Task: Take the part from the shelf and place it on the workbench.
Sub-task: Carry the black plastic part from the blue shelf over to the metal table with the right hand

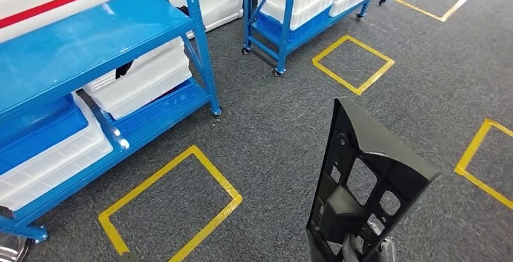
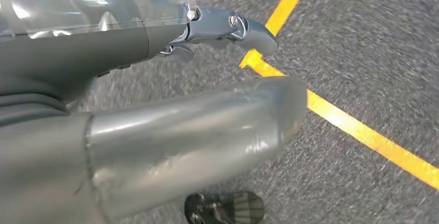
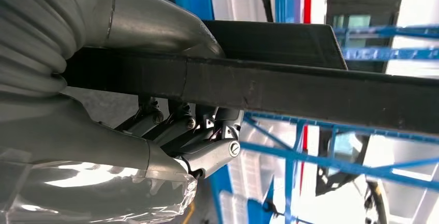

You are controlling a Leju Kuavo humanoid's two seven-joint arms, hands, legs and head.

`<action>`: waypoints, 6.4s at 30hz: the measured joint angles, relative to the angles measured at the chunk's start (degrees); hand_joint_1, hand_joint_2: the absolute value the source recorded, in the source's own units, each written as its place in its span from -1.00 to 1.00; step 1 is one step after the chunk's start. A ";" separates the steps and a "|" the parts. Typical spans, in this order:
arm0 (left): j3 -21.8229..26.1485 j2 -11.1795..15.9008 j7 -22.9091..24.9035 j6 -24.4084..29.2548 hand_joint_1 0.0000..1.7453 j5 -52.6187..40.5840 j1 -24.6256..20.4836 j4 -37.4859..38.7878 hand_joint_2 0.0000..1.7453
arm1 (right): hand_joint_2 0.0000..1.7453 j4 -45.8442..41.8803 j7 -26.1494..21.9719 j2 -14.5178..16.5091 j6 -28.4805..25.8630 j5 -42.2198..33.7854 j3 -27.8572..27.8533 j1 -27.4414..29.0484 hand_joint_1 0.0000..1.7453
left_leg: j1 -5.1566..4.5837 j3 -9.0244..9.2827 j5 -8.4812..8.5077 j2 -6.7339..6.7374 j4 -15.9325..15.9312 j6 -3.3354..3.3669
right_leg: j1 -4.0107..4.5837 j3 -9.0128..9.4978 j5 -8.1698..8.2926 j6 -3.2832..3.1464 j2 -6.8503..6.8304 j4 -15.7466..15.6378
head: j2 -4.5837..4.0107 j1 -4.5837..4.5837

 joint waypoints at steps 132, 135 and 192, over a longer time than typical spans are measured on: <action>-0.73 0.10 -4.35 -3.05 -1.00 3.27 -3.15 0.07 -1.00 | 1.00 -0.09 1.21 -6.89 -10.23 4.05 20.60 -6.42 1.00 | -0.21 0.00 -2.37 5.07 1.62 -1.00 | 1.12 7.35 6.06 -0.99 -3.75 -14.18 | 0.00 -0.08; -0.73 -0.10 -4.57 -3.20 -1.00 3.39 -2.97 0.07 -1.00 | 1.00 -0.10 1.49 -6.47 -10.60 4.29 20.25 -6.37 1.00 | -0.05 -1.49 -4.96 1.71 5.64 -1.76 | 0.43 8.20 6.53 -1.80 -2.85 -15.47 | 0.00 -0.24; -0.87 -2.40 -4.50 -4.96 -1.00 2.80 -0.77 -0.09 -1.00 | 1.00 -1.87 4.47 -6.37 -11.44 5.38 19.61 -4.15 1.00 | -0.14 -0.78 -1.88 5.03 2.20 -0.26 | 1.69 7.82 5.65 -0.93 -5.46 -13.87 | 0.00 0.20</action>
